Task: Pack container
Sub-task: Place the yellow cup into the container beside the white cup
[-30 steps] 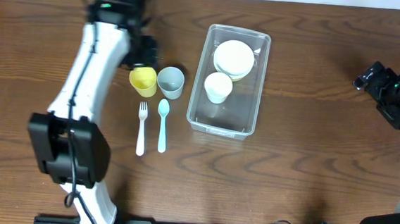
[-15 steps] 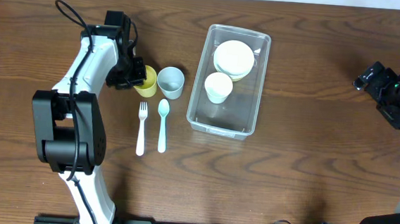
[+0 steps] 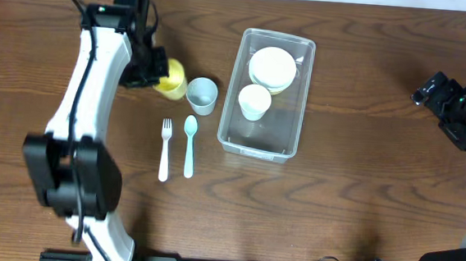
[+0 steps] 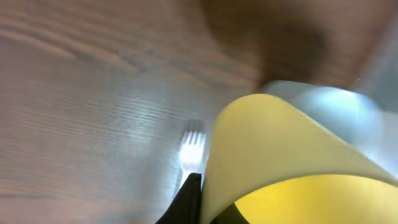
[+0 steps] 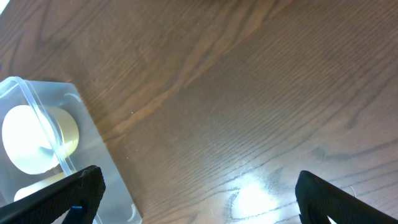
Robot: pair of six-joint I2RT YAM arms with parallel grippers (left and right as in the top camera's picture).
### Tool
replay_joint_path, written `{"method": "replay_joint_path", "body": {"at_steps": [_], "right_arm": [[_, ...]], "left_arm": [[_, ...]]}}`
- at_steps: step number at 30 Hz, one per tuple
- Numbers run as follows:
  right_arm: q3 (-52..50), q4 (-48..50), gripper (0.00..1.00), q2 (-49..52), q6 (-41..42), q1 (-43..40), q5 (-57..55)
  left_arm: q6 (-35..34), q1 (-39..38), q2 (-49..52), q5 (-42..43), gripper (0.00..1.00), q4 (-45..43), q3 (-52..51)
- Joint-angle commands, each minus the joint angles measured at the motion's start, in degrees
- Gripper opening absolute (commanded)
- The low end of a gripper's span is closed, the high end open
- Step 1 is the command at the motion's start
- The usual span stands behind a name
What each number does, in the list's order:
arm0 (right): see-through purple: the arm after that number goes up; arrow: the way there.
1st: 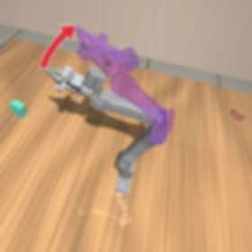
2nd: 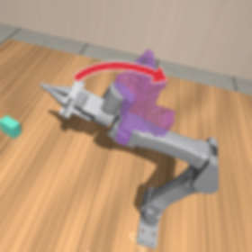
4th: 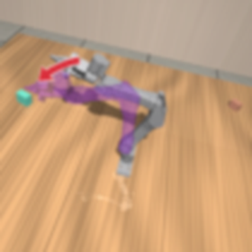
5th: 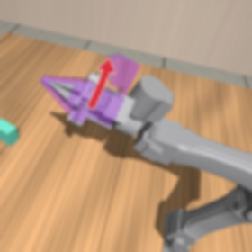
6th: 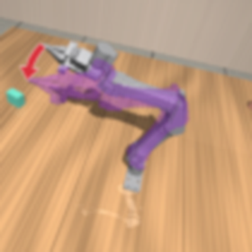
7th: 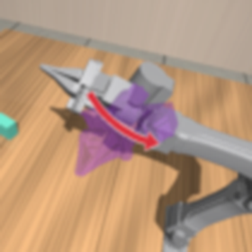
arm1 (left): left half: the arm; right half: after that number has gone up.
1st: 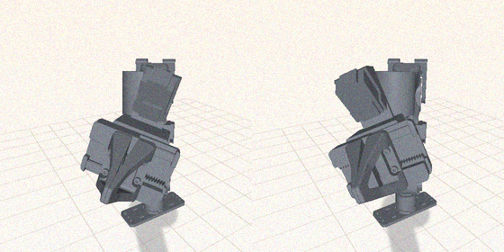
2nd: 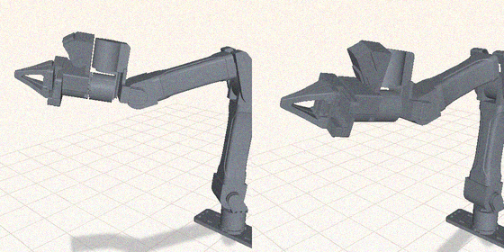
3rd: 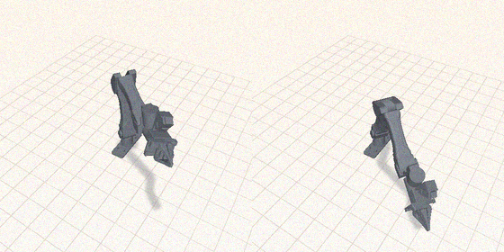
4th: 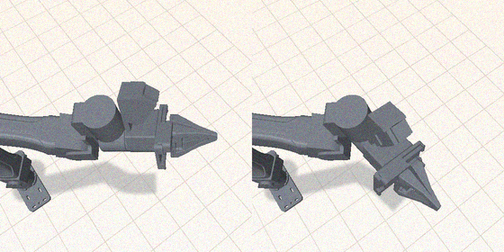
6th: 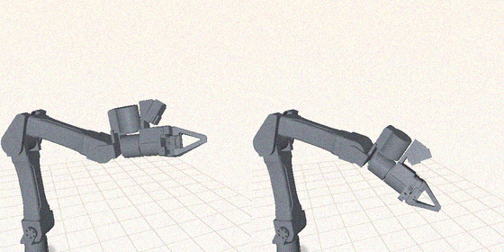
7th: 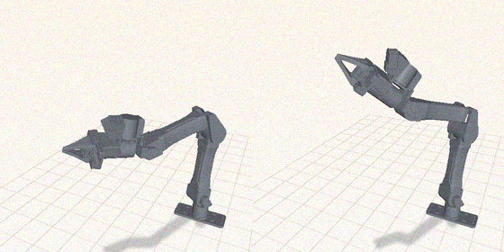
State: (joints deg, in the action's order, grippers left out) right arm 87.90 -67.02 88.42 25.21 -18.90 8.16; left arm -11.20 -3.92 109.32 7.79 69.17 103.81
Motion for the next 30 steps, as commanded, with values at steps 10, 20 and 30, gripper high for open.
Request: {"method": "replay_joint_path", "body": {"at_steps": [10, 20, 30], "right_arm": [[-0.04, -0.07, 0.99, -0.13, 0.02, -0.22, 0.22], [-0.04, -0.07, 0.99, -0.13, 0.02, -0.22, 0.22], [-0.04, -0.07, 0.99, -0.13, 0.02, -0.22, 0.22]], "left_arm": [[-1.11, -27.65, -7.34, -4.63, 0.06, -2.12, 2.91], [-3.96, -36.85, 5.97, -6.80, 0.06, -8.26, 2.86], [-3.93, -36.09, 15.15, -7.06, 0.06, -15.37, 2.86]]}}
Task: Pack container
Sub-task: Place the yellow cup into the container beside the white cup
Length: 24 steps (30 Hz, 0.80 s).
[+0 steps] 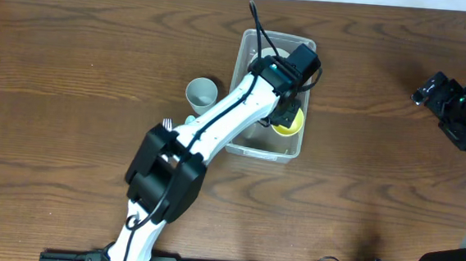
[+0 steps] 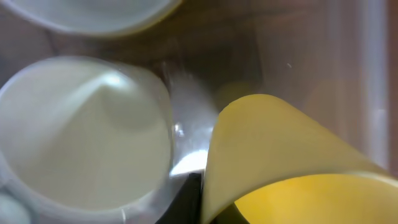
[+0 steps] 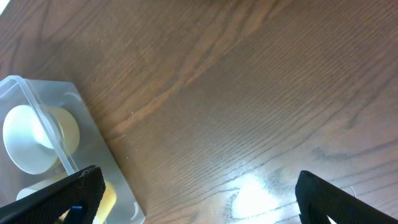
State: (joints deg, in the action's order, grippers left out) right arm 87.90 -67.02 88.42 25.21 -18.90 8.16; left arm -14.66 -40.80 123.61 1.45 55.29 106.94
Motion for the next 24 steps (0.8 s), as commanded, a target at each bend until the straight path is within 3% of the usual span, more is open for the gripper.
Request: {"method": "replay_joint_path", "body": {"at_steps": [1, 12, 14, 16, 17, 24], "right_arm": [[-0.04, -0.07, 0.99, -0.13, 0.02, -0.22, 0.22], [-0.04, -0.07, 0.99, -0.13, 0.02, -0.22, 0.22], [-0.04, -0.07, 0.99, -0.13, 0.02, -0.22, 0.22], [-0.04, -0.07, 0.99, -0.13, 0.02, -0.22, 0.22], [-0.04, -0.07, 0.99, -0.13, 0.02, -0.22, 0.22], [-0.04, -0.07, 0.99, -0.13, 0.02, -0.22, 0.22]], "left_arm": [[-0.46, 0.94, 1.11, -0.72, 0.06, -2.27, -0.26], [0.72, 1.99, 1.14, -0.90, 0.08, -9.05, -0.26], [1.03, 1.99, 1.14, -0.85, 0.16, -9.11, -0.24], [1.05, 1.99, 1.03, -0.85, 0.40, -8.87, -0.09], [1.05, 1.99, 0.96, -0.85, 0.45, -8.37, 0.22], [1.05, 1.99, -1.73, -0.85, 0.48, -2.12, 5.66]]}}
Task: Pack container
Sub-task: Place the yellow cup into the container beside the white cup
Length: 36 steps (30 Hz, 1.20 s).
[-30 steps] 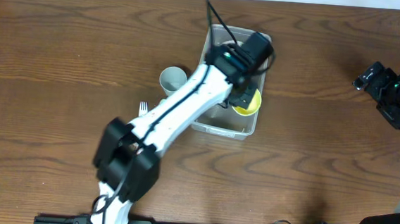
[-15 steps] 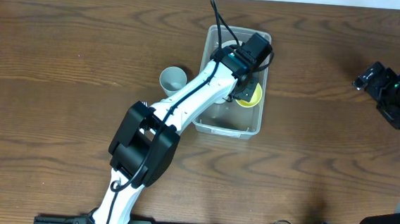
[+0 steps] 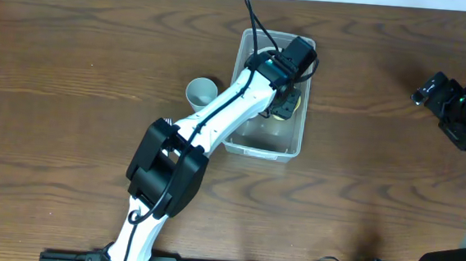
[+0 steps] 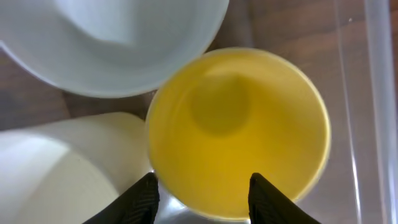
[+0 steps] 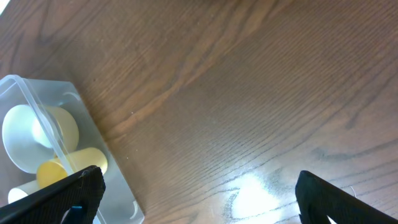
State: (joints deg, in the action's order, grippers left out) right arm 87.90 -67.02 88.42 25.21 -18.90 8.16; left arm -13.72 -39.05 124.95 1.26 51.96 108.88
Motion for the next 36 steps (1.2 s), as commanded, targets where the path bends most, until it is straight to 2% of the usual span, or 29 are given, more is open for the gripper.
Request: {"method": "replay_joint_path", "body": {"at_steps": [1, 5, 7, 11, 14, 17, 20, 24, 26, 32, 36], "right_arm": [[-0.04, -0.07, 0.99, -0.13, 0.02, -0.22, 0.22], [-0.04, -0.07, 0.99, -0.13, 0.02, -0.22, 0.20], [-0.04, -0.07, 0.99, -0.13, 0.02, -0.22, 0.22], [-0.04, -0.07, 0.99, -0.13, 0.02, -0.22, 0.22], [-0.04, -0.07, 0.99, -0.13, 0.02, -0.22, 0.22], [-0.04, -0.07, 0.99, -0.13, 0.02, -0.22, 0.22], [-0.04, -0.07, 0.99, -0.13, 0.02, -0.22, 0.22], [-0.04, -0.07, 0.99, -0.13, 0.02, -0.22, 0.22], [-0.04, -0.07, 0.99, -0.13, 0.02, -0.22, 0.22], [-0.04, -0.07, 0.99, -0.13, 0.02, -0.22, 0.22], [-0.04, -0.07, 0.99, -0.13, 0.02, -0.22, 0.22]], "left_arm": [[0.11, 0.24, -3.74, -0.66, 0.48, 2.27, 4.70], [0.11, 0.26, -8.28, -0.70, 0.50, 6.97, 7.41], [0.13, 0.37, -11.50, -1.60, 0.54, 9.31, 7.41], [0.11, 1.60, -15.19, -8.92, 0.59, 17.05, 7.32], [0.09, 4.66, -15.19, -12.55, 0.61, 22.49, 6.56], [-0.59, 10.32, -14.51, -12.68, 0.62, 23.67, 3.76], [-2.03, 17.11, -13.86, -10.12, 0.62, 21.27, 0.63], [-0.31, 24.96, -13.25, 2.45, 0.62, 13.99, -4.81], [-0.35, 27.30, -12.81, 5.05, 0.62, 10.88, -7.69], [-0.02, 29.44, -10.32, 6.54, 0.62, 2.32, -16.57], [1.18, 28.89, -8.04, 7.56, 0.62, 0.59, -18.03]]}}
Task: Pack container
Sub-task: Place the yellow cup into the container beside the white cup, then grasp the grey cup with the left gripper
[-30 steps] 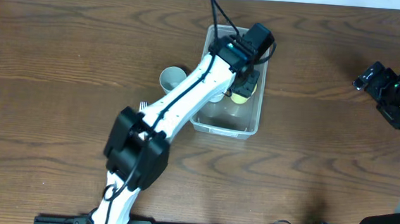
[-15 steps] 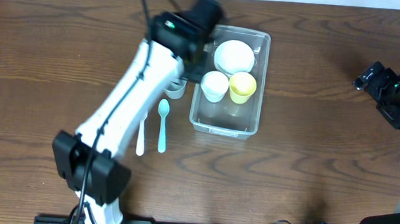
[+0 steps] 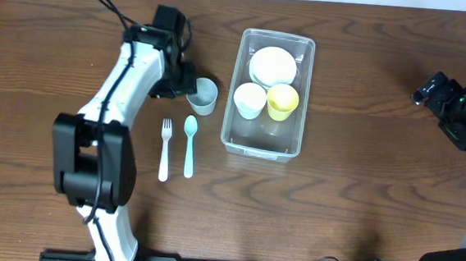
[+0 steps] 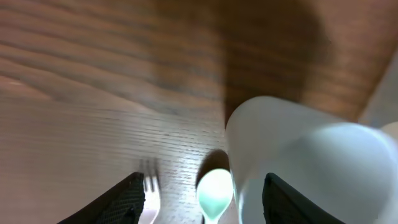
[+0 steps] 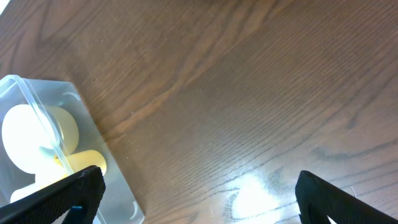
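The clear plastic container (image 3: 231,139) holds a white bowl (image 3: 273,66), a white cup (image 3: 250,100) and a yellow cup (image 3: 282,101), the two cups side by side. On the table to its left stands a pale blue cup (image 3: 203,94). My left gripper (image 3: 180,86) is right beside that cup on its left, open. In the left wrist view the blue cup (image 4: 298,162) fills the right side and overlaps my right finger. A white fork (image 3: 165,149) and a teal spoon (image 3: 189,146) lie below. My right gripper (image 3: 433,91) is open, far right.
The fork (image 4: 149,185) and the spoon's bowl (image 4: 214,190) show between my left fingers, beyond the cup. The right wrist view has the container's corner (image 5: 87,134) at its left and bare wood table elsewhere. The left arm reaches in from the left.
My left gripper has left the container, where it stood open over the yellow cup. It is now open at the pale blue cup on the table. The yellow cup stays in the container.
My left gripper was shut on the yellow cup on the table beside the blue cup. It then held it inside the container. Then it was open above the cup, set beside the white cup. Now it is back at the blue cup. The right arm never moved.
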Robot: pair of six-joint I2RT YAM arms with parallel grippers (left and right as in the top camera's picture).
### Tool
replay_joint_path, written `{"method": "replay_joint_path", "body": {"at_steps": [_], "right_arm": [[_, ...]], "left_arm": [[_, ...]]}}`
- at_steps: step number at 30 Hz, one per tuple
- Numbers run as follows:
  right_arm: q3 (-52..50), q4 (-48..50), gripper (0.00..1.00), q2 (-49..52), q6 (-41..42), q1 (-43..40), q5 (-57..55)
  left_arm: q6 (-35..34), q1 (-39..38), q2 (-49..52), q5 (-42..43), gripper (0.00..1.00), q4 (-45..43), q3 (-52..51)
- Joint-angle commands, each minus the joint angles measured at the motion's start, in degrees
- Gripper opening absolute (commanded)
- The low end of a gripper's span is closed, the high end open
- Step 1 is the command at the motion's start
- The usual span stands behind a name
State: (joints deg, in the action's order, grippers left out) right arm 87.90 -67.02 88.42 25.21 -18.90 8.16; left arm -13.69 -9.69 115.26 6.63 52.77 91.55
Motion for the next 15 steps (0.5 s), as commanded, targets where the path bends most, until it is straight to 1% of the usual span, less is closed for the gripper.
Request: {"method": "replay_joint_path", "body": {"at_steps": [1, 2, 3, 4, 5, 6, 7, 10, 15], "right_arm": [[-0.04, -0.07, 0.99, -0.13, 0.02, -0.22, 0.22], [-0.04, -0.07, 0.99, -0.13, 0.02, -0.22, 0.22], [-0.04, -0.07, 0.99, -0.13, 0.02, -0.22, 0.22], [-0.04, -0.07, 0.99, -0.13, 0.02, -0.22, 0.22], [-0.04, -0.07, 0.99, -0.13, 0.02, -0.22, 0.22], [-0.04, -0.07, 0.99, -0.13, 0.02, -0.22, 0.22], [-0.04, -0.07, 0.99, -0.13, 0.02, -0.22, 0.22], [-0.04, -0.07, 0.99, -0.13, 0.02, -0.22, 0.22], [-0.04, -0.07, 0.99, -0.13, 0.02, -0.22, 0.22]], "left_arm": [[1.16, -0.61, 2.03, 2.16, 0.61, -0.31, -0.70], [1.14, -0.68, 2.12, 2.16, 0.61, -0.46, -0.70], [1.16, -0.68, 2.25, 2.16, 0.57, -0.63, -0.70], [1.14, -0.68, 2.29, 2.14, 0.49, -0.83, -0.70], [1.14, -0.68, 2.32, 2.16, 0.33, -0.98, -0.70], [1.14, -0.66, 2.32, 2.14, 0.13, -1.11, -0.70], [1.14, -0.61, 2.32, 2.14, 0.06, -1.14, -0.68], [1.16, -0.61, 1.68, 1.36, 0.06, -0.11, -0.02], [1.22, -0.79, -3.13, 0.04, 0.06, 5.84, 5.70]]}}
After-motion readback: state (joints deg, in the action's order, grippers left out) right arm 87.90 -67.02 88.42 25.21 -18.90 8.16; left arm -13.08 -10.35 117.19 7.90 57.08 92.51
